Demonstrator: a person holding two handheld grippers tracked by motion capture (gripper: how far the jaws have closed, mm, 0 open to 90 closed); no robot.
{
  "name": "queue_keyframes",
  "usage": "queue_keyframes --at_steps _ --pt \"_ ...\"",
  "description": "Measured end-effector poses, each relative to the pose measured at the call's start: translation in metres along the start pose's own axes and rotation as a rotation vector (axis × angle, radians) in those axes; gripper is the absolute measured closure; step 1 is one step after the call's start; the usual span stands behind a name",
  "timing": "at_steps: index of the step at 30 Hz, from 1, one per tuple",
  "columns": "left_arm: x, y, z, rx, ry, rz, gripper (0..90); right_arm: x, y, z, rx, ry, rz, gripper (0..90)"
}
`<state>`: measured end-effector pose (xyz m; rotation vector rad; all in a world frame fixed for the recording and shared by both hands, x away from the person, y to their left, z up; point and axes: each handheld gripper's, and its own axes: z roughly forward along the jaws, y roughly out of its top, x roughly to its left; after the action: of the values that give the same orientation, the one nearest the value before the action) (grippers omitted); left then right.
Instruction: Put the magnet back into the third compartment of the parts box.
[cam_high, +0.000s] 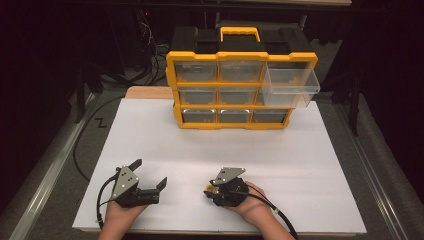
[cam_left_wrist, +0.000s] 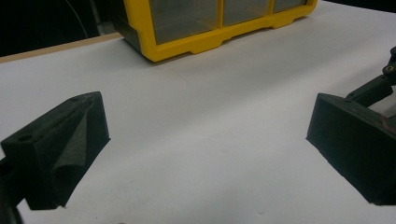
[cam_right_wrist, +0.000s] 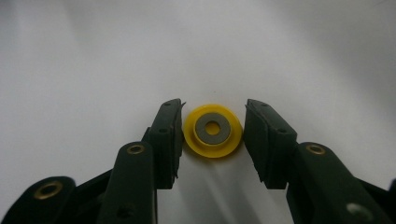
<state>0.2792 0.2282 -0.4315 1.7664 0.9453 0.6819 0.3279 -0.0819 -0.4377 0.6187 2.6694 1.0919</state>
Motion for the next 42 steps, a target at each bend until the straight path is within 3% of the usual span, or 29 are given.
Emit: queue_keyframes --at_steps 25,42 --pt "0.000 0.000 0.000 -0.007 -0.007 0.000 0.1 -0.002 0.000 -0.003 -0.012 0.005 0.000 65.1" --pt "-0.002 0.000 0.001 -0.005 -0.017 0.006 0.1 -0.016 -0.006 -0.028 -0.081 -0.025 0.053 65.0"
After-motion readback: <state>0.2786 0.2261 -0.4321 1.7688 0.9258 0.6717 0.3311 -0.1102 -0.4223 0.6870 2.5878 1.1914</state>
